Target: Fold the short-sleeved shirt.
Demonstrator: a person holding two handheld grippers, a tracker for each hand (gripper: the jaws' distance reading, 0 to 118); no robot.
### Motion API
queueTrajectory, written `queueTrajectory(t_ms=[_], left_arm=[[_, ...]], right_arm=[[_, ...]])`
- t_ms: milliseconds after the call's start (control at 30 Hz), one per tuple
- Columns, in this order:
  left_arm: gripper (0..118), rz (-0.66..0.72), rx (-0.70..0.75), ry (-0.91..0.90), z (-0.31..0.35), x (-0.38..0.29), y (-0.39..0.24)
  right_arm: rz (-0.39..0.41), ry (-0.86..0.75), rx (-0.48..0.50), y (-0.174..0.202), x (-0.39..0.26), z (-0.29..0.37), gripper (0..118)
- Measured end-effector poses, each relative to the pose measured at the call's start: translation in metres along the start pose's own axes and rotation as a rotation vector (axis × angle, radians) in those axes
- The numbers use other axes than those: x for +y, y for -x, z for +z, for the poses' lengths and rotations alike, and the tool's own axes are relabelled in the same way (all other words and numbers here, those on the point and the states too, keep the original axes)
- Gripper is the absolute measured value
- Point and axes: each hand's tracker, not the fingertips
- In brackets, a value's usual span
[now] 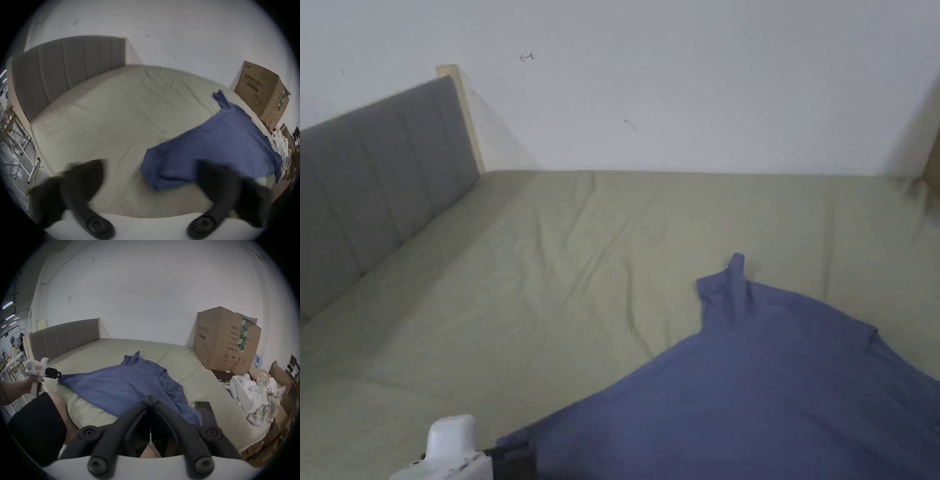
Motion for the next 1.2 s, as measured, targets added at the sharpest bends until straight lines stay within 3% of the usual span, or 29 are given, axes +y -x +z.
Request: queueTrajectory(t_ms=[67,100,167,233,400,500,533,600,633,733,833,900,967,1000,1033,1067,1133,1200], left_arm=[[106,0.011,-0.001,0.029,-0.023,0.001,0.001],[93,-0.007,0.010,0.072,-0.031,0.000,-0.001],[41,-0.058,0.066,0.052,-0.034,-0.007,-0.006],[2,-0.074,0.020,0.006,-0.032,-0.010,-0.008],[2,-0.120,-0.018,-0.032,-0.011,-0.015,-0.023],[2,-0.095,-0.039,-0.059,-0.002,-0.010,-0.027],[2,-0.091,-0.043,-0.065,0.000,-0.010,-0.028],[2,-0.080,-0.055,-0.074,0.002,-0.006,-0.030],[2,-0.079,-0.063,-0.070,0.002,-0.005,-0.031],[2,-0.088,-0.069,-0.059,0.001,0.000,-0.034],[2,-0.102,-0.065,-0.056,-0.003,0.007,-0.036],[2,-0.112,-0.071,-0.052,-0.006,0.008,-0.036],[2,-0.124,-0.076,-0.044,-0.008,0.008,-0.037],[2,-0.132,-0.079,-0.041,-0.008,0.007,-0.038],[2,-0.144,-0.078,-0.039,-0.008,0.007,-0.038],[2,-0.152,-0.077,-0.039,-0.008,0.009,-0.039],[2,-0.151,-0.080,-0.043,-0.004,0.012,-0.039],[2,-0.138,-0.087,-0.061,0.005,0.018,-0.037]], right_arm=[[-0.007,0.006,0.013,0.003,0.005,-0.007,0],[-0.004,0.010,0.018,0.002,0.007,-0.010,0],[0.007,0.027,0.025,0.000,0.010,-0.017,0],[0.006,0.044,0.047,-0.002,0.017,-0.031,0],[0.007,0.102,0.150,-0.012,0.040,-0.108,0],[0.027,0.131,0.205,-0.023,0.061,-0.195,5],[0.031,0.126,0.201,-0.029,0.064,-0.228,28],[0.035,0.168,0.218,-0.041,0.078,-0.295,115],[0.038,0.233,0.205,-0.044,0.084,-0.330,118],[0.057,0.282,0.197,-0.068,0.090,-0.426,118],[0.139,0.383,0.138,-0.076,0.089,-0.498,118],[0.121,0.463,0.155,-0.081,0.079,-0.524,112],[0.098,0.538,0.176,-0.062,0.071,-0.526,109],[0.079,0.567,0.199,-0.060,0.066,-0.526,80],[0.100,0.588,0.176,-0.057,0.060,-0.526,30],[0.164,0.538,0.128,-0.044,0.058,-0.515,0],[0.147,0.506,0.194,-0.043,0.061,-0.496,0],[0.163,0.444,0.144,-0.043,0.074,-0.471,0]])
